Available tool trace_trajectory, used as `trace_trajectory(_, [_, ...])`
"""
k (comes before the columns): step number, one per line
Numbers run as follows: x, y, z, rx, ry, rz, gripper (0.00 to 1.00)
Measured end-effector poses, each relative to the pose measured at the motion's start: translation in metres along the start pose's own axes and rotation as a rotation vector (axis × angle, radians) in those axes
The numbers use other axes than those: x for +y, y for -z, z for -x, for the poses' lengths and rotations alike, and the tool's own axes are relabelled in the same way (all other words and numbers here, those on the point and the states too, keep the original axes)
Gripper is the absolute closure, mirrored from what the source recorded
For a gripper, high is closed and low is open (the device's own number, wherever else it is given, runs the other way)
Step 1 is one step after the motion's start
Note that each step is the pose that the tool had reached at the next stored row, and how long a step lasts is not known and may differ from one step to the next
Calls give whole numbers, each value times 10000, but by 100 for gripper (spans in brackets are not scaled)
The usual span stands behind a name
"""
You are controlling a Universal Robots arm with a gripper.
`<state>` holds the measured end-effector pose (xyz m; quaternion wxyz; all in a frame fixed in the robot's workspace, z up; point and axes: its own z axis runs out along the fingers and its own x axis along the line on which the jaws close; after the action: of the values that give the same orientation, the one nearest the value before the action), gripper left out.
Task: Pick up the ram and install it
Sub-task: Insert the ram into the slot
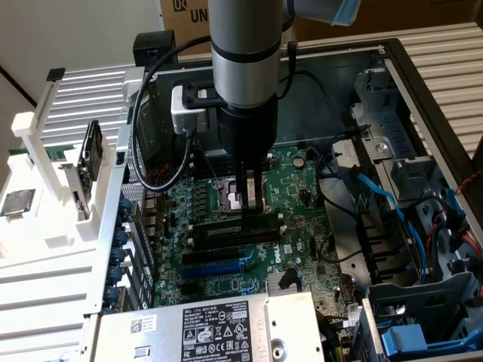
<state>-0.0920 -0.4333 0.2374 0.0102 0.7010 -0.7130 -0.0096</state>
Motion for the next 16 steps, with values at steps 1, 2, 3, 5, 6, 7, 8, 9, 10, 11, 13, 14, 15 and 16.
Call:
trace_trajectory(1, [0, 0, 0, -1, -2, 0, 88])
trace_trajectory(2, [0, -1, 0, 0, -1, 0, 88])
trace_trajectory(3, [0, -1, -1, 0, -1, 0, 88])
trace_trajectory(5, [0, -6, -1, 0, -1, 0, 88])
trace_trajectory(6, [0, -9, 0, -1, -1, 0, 88])
trace_trajectory(7, [0, -9, -1, 1, -1, 1, 88])
trace_trajectory(8, [0, -12, -1, 1, -2, 1, 88])
trace_trajectory(9, [0, -14, 0, 0, -1, 0, 88])
trace_trajectory(10, [0, -16, 0, 0, -1, 0, 88])
trace_trajectory(11, [0, -18, 0, 0, -1, 0, 88])
trace_trajectory(13, [-1, -23, 0, -1, -1, 0, 88])
trace_trajectory(14, [-1, -27, 0, 0, -1, 0, 88])
trace_trajectory(15, [-1, -30, 0, 0, -1, 0, 88])
trace_trajectory(16, [-1, -33, 0, 0, -1, 0, 88])
